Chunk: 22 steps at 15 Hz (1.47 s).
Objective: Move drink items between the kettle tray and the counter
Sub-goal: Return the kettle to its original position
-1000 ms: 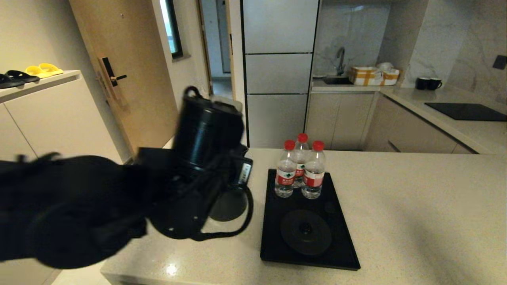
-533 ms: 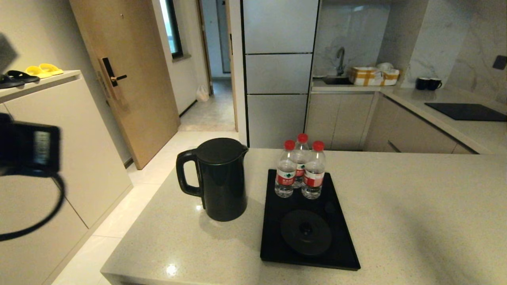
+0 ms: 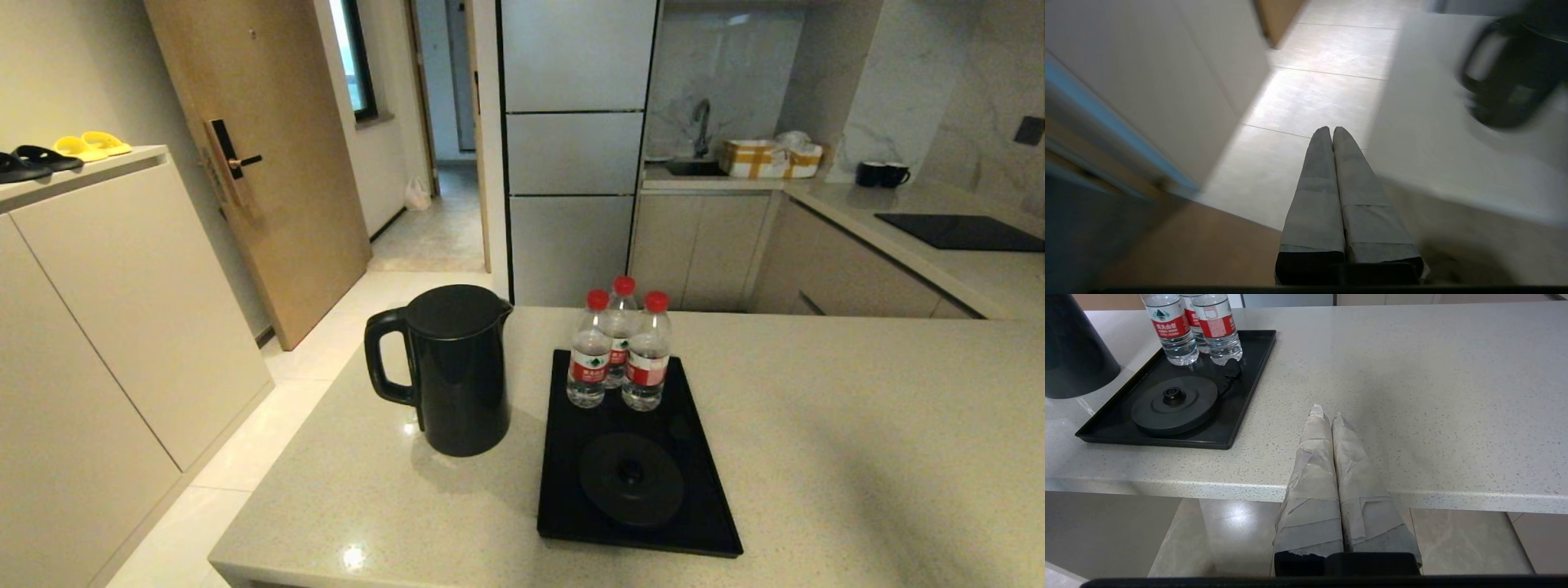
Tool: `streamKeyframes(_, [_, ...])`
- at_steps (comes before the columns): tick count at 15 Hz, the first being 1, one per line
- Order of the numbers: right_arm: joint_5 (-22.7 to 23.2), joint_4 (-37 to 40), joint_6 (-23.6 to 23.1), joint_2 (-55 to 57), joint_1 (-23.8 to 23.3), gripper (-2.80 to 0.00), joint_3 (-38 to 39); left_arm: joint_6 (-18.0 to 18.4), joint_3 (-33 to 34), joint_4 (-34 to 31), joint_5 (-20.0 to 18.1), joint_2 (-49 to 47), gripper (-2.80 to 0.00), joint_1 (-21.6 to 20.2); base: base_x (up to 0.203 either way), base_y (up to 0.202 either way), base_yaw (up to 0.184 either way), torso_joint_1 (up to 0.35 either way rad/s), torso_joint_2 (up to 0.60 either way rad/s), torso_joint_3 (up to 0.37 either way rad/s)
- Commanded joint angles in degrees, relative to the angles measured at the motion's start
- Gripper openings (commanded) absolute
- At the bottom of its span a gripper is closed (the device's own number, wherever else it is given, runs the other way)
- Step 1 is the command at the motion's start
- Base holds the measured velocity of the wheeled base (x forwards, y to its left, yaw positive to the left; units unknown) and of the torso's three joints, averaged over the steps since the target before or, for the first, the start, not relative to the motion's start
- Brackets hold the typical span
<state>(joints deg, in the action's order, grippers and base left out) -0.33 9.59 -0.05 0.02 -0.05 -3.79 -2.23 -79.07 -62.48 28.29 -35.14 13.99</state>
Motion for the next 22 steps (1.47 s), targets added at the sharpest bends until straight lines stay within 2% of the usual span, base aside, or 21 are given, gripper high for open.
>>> streamKeyframes(1, [0.0, 0.1, 0.0, 0.0, 0.0, -2.80, 0.0, -1.4, -2.6, -12.7, -16.0, 9.4, -2.80, -11.0, 0.000, 0.000, 0.000, 0.000, 0.00, 0.000])
streamKeyframes(2, [0.0, 0.1, 0.0, 0.0, 0.0, -2.80, 0.0, -1.8, -1.9, -15.8, -23.4, 13.0, -2.80, -15.3, 0.000, 0.000, 0.000, 0.000, 0.00, 0.000])
streamKeyframes(3, [0.0, 0.1, 0.0, 0.0, 0.0, -2.80, 0.0, -1.8, 1.0, -17.0, -27.5, 16.9, -2.80, -17.1, 0.000, 0.000, 0.000, 0.000, 0.00, 0.000])
streamKeyframes(4, [0.0, 0.1, 0.0, 0.0, 0.0, -2.80, 0.0, -1.6, 5.0, -16.9, -30.0, 19.3, -2.80, -17.1, 0.000, 0.000, 0.000, 0.000, 0.00, 0.000])
streamKeyframes(6, [0.0, 0.1, 0.0, 0.0, 0.0, -2.80, 0.0, -1.0, 16.2, -8.6, -31.3, 24.1, -2.80, -15.4, 0.000, 0.000, 0.000, 0.000, 0.00, 0.000])
streamKeyframes(7, [0.0, 0.1, 0.0, 0.0, 0.0, -2.80, 0.0, -0.6, 20.0, -2.9, -31.6, 26.4, -2.80, -14.8, 0.000, 0.000, 0.000, 0.000, 0.00, 0.000])
streamKeyframes(9, [0.0, 0.1, 0.0, 0.0, 0.0, -2.80, 0.0, 0.6, 33.5, 15.3, -31.4, 29.2, -2.80, -14.5, 0.000, 0.000, 0.000, 0.000, 0.00, 0.000])
streamKeyframes(12, [0.0, 0.1, 0.0, 0.0, 0.0, -2.80, 0.0, 4.4, 64.3, 45.6, -30.1, 32.0, -2.80, -14.3, 0.000, 0.000, 0.000, 0.000, 0.00, 0.000])
streamKeyframes(13, [0.0, 0.1, 0.0, 0.0, 0.0, -2.80, 0.0, 5.5, 71.4, 52.2, -29.7, 32.7, -2.80, -14.2, 0.000, 0.000, 0.000, 0.000, 0.00, 0.000])
streamKeyframes(14, [0.0, 0.1, 0.0, 0.0, 0.0, -2.80, 0.0, 6.4, 76.2, 55.2, -29.4, 33.5, -2.80, -14.2, 0.000, 0.000, 0.000, 0.000, 0.00, 0.000])
streamKeyframes(15, [0.0, 0.1, 0.0, 0.0, 0.0, -2.80, 0.0, 6.8, 78.9, 56.9, -29.2, 34.2, -2.80, -14.1, 0.000, 0.000, 0.000, 0.000, 0.00, 0.000])
streamKeyframes(17, [0.0, 0.1, 0.0, 0.0, 0.0, -2.80, 0.0, 7.0, 78.8, 59.4, -28.8, 35.1, -2.80, -14.0, 0.000, 0.000, 0.000, 0.000, 0.00, 0.000])
streamKeyframes(22, [0.0, 0.1, 0.0, 0.0, 0.0, -2.80, 0.0, 6.0, 79.0, 60.0, -28.5, 35.1, -2.80, -14.0, 0.000, 0.000, 0.000, 0.000, 0.00, 0.000])
